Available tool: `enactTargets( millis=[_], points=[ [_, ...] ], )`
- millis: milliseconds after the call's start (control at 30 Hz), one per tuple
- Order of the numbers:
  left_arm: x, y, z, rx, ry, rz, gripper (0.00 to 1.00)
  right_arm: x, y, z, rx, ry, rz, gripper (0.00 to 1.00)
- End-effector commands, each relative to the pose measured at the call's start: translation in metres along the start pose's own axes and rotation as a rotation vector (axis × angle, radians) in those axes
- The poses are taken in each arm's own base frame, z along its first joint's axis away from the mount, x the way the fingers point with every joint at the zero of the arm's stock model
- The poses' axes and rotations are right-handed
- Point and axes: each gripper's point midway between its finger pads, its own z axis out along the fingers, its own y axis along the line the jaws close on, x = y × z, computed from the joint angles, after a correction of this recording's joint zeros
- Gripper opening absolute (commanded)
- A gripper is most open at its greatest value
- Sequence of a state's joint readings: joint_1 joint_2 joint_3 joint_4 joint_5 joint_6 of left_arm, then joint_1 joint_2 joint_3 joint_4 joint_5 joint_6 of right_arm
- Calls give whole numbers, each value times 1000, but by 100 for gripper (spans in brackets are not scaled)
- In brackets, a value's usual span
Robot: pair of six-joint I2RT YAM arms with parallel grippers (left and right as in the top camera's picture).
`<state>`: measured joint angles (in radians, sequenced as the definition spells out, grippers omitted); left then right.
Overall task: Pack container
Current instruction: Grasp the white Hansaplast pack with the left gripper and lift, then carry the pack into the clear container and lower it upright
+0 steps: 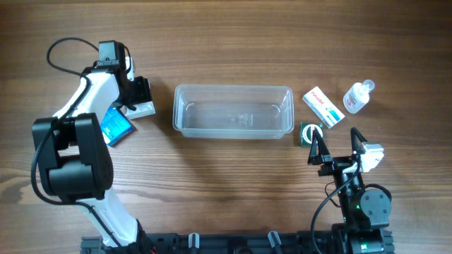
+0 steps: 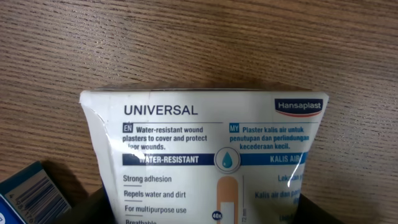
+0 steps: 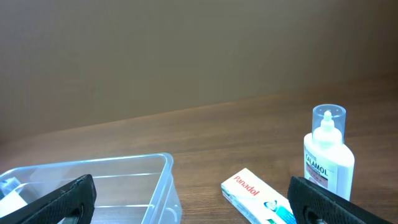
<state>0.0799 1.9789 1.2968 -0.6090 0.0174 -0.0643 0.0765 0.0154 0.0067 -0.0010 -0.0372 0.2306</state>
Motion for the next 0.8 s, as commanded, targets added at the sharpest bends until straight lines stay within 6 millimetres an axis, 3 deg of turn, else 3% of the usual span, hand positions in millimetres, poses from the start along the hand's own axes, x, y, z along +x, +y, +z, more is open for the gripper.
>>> enactTargets(
  millis=[0,200,367,500,667,767],
  points=[
    [-2,-3,-3,18,8,3,67,0,2,0,-12,-1,8,100],
    [-32,-8,-52,34,-87,-54,69,0,2,0,-11,0,8,100],
    [-32,-16,-88,48,-126,-68,69,0,2,0,-11,0,8,100],
    [-30,-45,-120,85,-179,-30,68,0,2,0,-11,0,8,100],
    [-24,-96,-172,156,-289,28,68,0,2,0,-11,0,8,100],
    [-10,-120,-191,194,-300,44,68,0,2,0,-11,0,8,100]
  ],
)
